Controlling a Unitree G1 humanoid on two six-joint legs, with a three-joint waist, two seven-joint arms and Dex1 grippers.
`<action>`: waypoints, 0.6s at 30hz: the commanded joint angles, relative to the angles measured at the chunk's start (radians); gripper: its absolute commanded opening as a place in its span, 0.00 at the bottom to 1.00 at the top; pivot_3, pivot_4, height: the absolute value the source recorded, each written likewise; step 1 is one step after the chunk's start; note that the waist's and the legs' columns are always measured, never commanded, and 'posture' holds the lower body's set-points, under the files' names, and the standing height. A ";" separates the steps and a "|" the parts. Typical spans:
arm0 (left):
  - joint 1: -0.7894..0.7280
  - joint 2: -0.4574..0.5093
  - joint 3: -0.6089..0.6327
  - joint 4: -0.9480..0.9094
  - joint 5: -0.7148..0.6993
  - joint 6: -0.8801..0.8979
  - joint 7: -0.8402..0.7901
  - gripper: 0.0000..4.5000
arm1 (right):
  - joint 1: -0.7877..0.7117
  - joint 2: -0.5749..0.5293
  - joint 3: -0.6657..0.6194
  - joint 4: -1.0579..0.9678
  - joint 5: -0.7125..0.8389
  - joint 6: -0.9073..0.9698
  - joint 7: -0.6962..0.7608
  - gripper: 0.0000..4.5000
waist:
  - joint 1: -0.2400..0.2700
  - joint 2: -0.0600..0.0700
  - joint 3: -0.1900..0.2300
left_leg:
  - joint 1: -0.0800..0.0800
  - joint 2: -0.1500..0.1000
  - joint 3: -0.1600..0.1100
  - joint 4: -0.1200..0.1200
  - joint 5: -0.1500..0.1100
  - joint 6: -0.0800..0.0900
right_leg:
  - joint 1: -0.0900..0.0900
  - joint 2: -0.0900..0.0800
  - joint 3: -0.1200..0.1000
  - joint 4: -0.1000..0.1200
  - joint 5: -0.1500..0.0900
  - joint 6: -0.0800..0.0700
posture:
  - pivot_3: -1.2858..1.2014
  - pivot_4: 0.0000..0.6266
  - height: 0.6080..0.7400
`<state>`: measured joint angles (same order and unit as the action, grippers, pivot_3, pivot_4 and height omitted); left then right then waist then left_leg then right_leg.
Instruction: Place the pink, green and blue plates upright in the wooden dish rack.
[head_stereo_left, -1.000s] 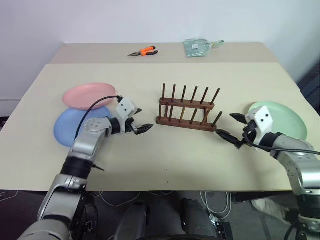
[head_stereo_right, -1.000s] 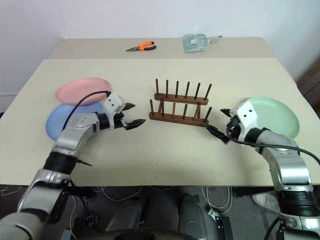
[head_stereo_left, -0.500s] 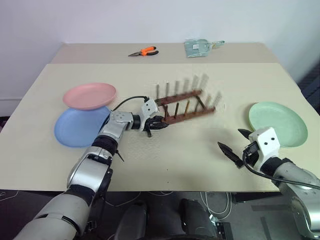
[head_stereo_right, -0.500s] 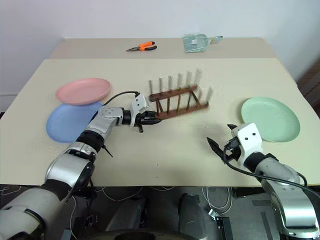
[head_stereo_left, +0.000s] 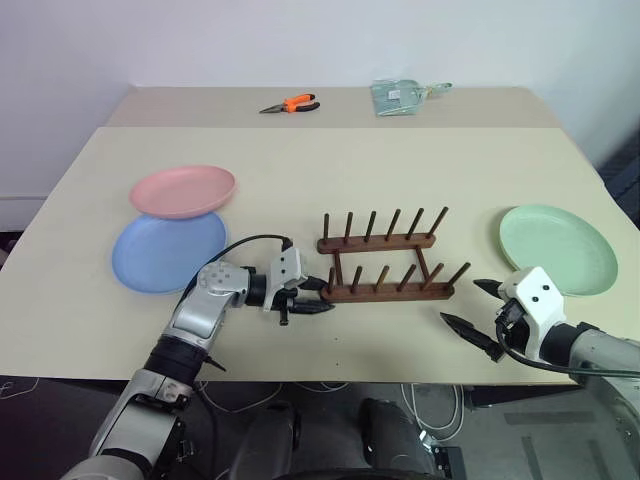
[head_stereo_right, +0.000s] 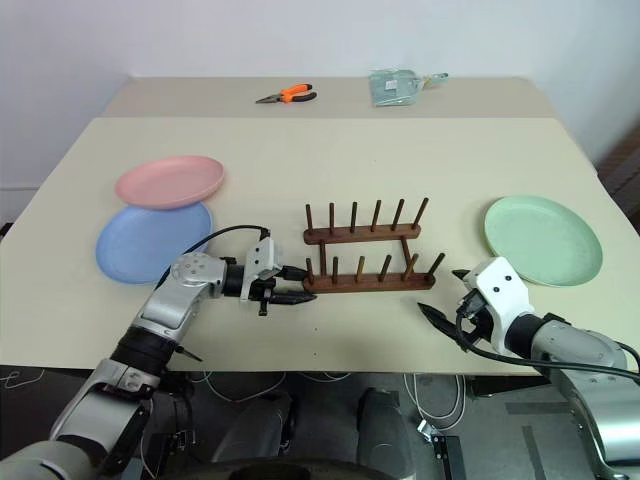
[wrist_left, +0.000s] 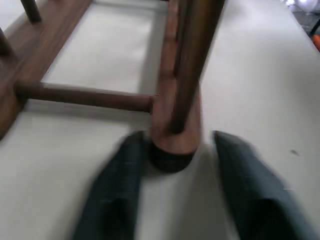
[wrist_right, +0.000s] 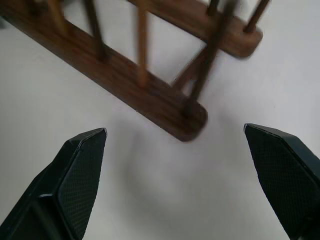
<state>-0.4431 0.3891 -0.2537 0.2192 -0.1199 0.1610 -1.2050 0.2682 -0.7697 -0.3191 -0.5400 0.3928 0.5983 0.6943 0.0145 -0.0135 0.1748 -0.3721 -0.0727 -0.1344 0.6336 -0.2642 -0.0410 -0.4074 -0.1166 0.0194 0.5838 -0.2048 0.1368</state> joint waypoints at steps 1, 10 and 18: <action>-0.012 0.030 0.017 0.005 0.029 -0.016 0.061 0.93 | -0.001 -0.020 -0.017 0.000 -0.014 -0.031 0.017 1.00 | -0.001 0.000 0.000 | 0.000 0.000 0.000 0.000 0.000 0.000 | 0.000 0.000 0.000 0.000 0.000 0.000 | 0.52 0.24 1.00; 0.142 0.221 0.010 -0.286 -0.102 0.259 -0.030 0.37 | 0.015 -0.011 0.127 -0.018 -0.055 -0.026 0.052 0.25 | -0.019 0.001 -0.001 | 0.001 0.001 0.001 -0.002 0.000 0.000 | -0.001 0.000 0.000 0.001 0.000 0.000 | 0.52 0.24 1.00; 0.199 0.013 -0.018 -0.381 -0.027 0.302 0.316 0.15 | -0.156 0.074 0.325 0.138 -0.272 -0.095 -0.124 0.00 | -0.003 -0.003 -0.003 | 0.000 0.001 0.000 0.001 0.000 0.000 | 0.001 -0.001 0.000 0.000 0.000 0.000 | 0.52 0.24 1.00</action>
<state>-0.2297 0.4237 -0.2650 -0.1634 -0.1984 0.4875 -0.9880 0.1347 -0.7132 -0.0222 -0.4490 0.1798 0.5249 0.6227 0.0112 -0.0167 0.1718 -0.3715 -0.0722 -0.1341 0.6347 -0.2643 -0.0410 -0.4066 -0.1177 0.0194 0.5833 -0.2048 0.1363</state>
